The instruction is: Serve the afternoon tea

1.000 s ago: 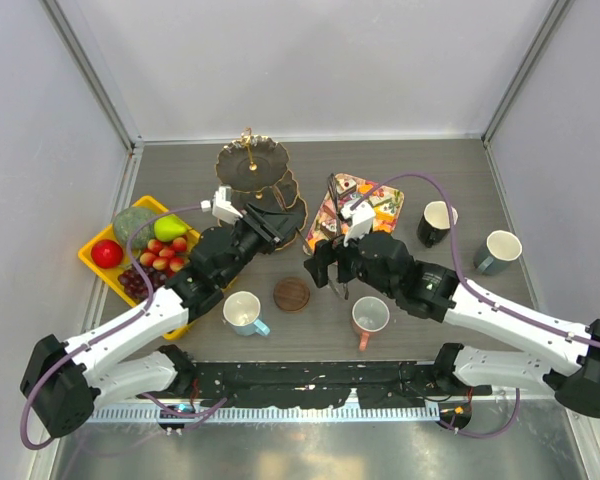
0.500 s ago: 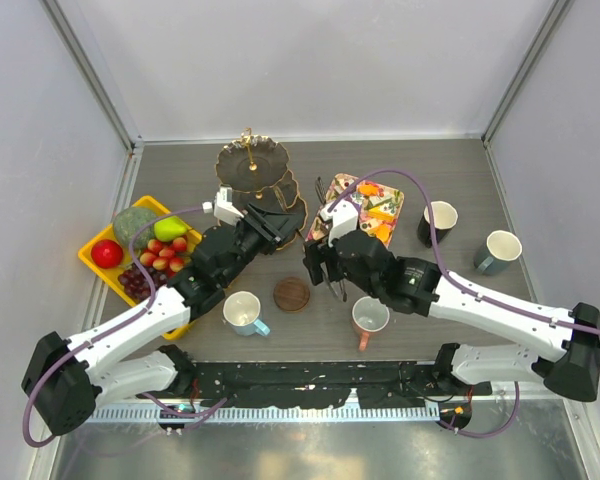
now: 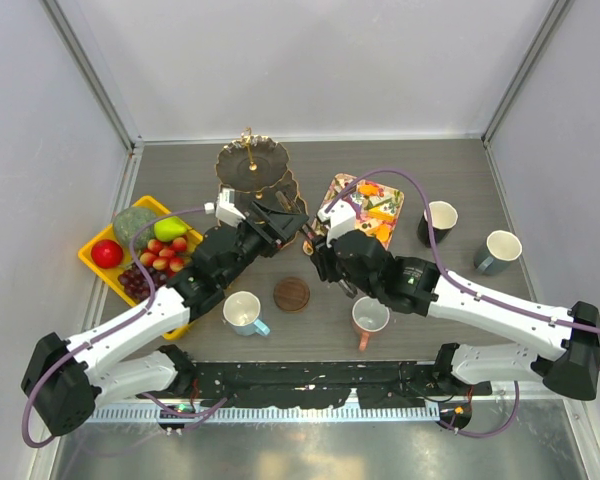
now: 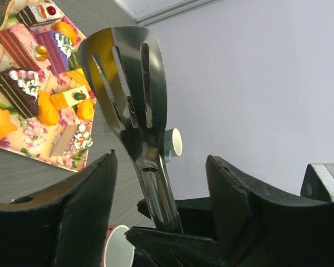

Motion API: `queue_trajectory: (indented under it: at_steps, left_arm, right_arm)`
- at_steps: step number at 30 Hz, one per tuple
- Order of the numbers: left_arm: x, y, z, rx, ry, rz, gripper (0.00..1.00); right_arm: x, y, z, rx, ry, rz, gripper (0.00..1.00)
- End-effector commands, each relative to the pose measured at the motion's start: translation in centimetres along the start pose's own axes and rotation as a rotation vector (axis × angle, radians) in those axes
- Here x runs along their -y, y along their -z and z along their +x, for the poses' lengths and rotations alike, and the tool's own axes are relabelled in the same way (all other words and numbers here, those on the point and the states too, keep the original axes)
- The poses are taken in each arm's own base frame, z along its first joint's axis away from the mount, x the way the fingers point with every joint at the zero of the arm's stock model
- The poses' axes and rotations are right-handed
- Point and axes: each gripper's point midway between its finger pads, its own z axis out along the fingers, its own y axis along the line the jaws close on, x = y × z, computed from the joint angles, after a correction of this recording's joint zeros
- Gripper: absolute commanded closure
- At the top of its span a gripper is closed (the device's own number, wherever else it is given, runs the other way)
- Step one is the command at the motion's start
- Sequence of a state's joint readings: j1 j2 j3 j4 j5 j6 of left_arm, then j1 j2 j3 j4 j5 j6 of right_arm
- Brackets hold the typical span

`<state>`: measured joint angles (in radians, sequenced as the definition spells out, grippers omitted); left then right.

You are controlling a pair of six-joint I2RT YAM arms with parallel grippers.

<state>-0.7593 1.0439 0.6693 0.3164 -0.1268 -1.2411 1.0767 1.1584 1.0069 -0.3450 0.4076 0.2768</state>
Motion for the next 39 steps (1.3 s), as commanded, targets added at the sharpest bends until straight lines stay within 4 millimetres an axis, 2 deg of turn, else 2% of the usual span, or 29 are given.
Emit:
queue_trajectory:
  at_steps: [1,5,10,18,24,28,32,36,39]
  left_arm:
    - [2.1,0.8,-1.0,0.024,-0.024,0.044,0.21]
    - [0.6,1.2,-1.4,0.039,-0.049,-0.015,0.07]
    - [-0.8,1.0,-3.0,0.061,-0.032,-0.042,0.04]
    - [0.8,0.4,-5.3,0.084,-0.045,-0.015,0.02]
    - [0.6,-0.5,-5.4,0.085,-0.039,-0.028,0.02]
    - [0.3,-1.0,-5.3,0.076,-0.03,-0.038,0.06]
    - [0.0,-1.0,-5.2,0.074,-0.027,-0.043,0.16]
    - [-0.3,-0.7,-5.4,0.088,-0.019,-0.037,0.31]
    - [-0.4,-0.5,-5.5,0.094,-0.018,-0.038,0.48]
  right_arm:
    - [-0.2,1.2,-3.5,0.099,-0.034,-0.011,0.61]
    - [-0.3,1.5,-3.6,0.104,-0.033,-0.025,0.64]
    - [-0.8,1.8,-3.2,0.103,-0.023,-0.067,0.64]
    - [-2.2,1.9,-2.6,0.077,-0.007,-0.148,0.65]
    - [-2.7,1.8,-2.4,0.067,-0.001,-0.174,0.65]
    - [-2.6,1.8,-2.4,0.064,0.006,-0.171,0.65]
    - [-2.7,1.8,-2.2,0.056,0.014,-0.178,0.65]
    - [-2.9,1.8,-2.1,0.051,0.016,-0.186,0.65]
    - [-2.8,1.8,-1.9,0.038,0.024,-0.181,0.65]
